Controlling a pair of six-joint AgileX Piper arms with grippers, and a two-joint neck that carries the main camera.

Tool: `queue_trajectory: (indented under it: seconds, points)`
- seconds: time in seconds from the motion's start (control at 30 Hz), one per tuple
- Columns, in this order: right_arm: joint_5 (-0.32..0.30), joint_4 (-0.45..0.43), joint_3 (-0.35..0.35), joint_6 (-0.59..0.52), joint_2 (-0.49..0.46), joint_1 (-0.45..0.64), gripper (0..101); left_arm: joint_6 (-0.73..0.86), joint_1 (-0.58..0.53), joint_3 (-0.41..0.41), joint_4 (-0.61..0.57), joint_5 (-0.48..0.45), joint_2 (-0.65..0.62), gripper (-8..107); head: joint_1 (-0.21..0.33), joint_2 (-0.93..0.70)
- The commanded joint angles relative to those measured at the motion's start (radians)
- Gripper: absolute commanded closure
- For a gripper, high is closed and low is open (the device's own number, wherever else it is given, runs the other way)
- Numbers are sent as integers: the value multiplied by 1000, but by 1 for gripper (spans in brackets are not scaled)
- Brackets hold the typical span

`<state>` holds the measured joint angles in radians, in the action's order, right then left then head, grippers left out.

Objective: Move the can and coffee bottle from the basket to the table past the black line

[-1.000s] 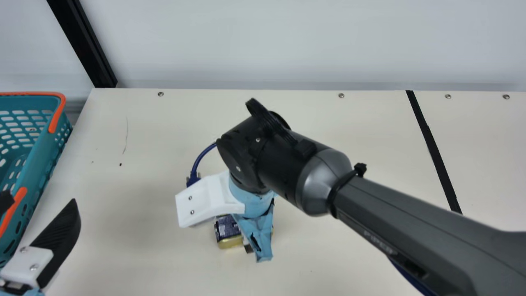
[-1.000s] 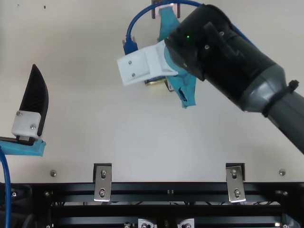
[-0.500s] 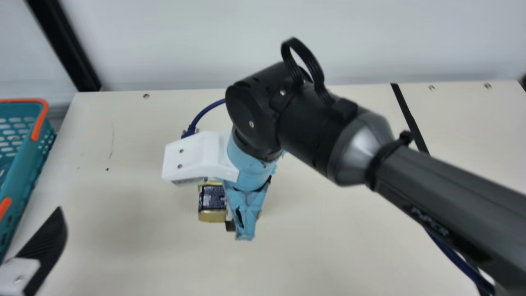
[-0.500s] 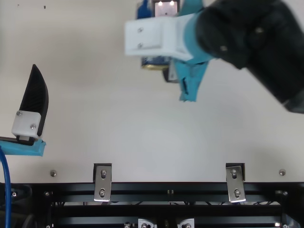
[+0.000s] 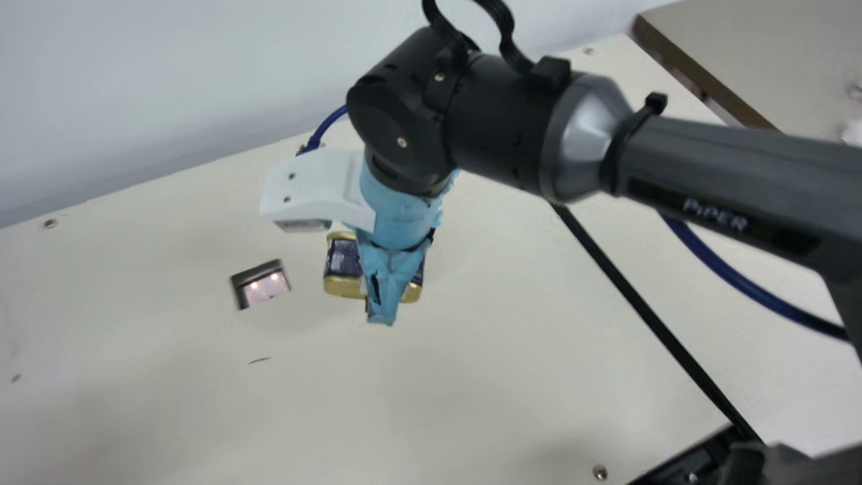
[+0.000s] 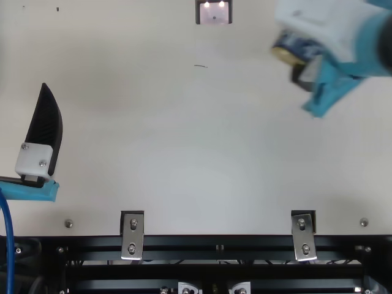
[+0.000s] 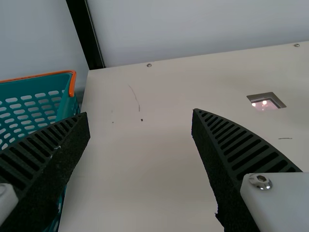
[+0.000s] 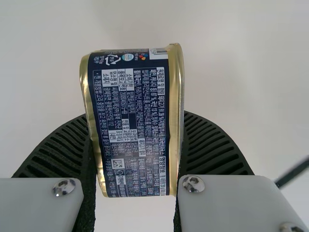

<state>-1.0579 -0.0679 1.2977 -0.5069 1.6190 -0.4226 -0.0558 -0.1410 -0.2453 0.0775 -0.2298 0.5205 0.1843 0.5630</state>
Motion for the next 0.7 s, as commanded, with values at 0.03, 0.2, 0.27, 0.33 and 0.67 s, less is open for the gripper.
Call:
queue_trajectory:
  seconds: [0.03,0.2,0.27,0.33,0.67]
  points:
    - [4,-29,-86,73,-84,89,101,0,0,0,0,0,0,9,26,82]
    - [-2,-58,-183,133,-189,219,101,0,0,0,0,0,0,9,45,205]
    - [-7,-71,-215,148,-225,275,101,0,0,0,0,0,0,9,48,226]
    - [-9,-85,-244,162,-259,333,101,0,0,0,0,0,0,9,48,226]
    - [9,-150,-341,146,-346,612,101,0,0,0,0,0,0,9,48,226]
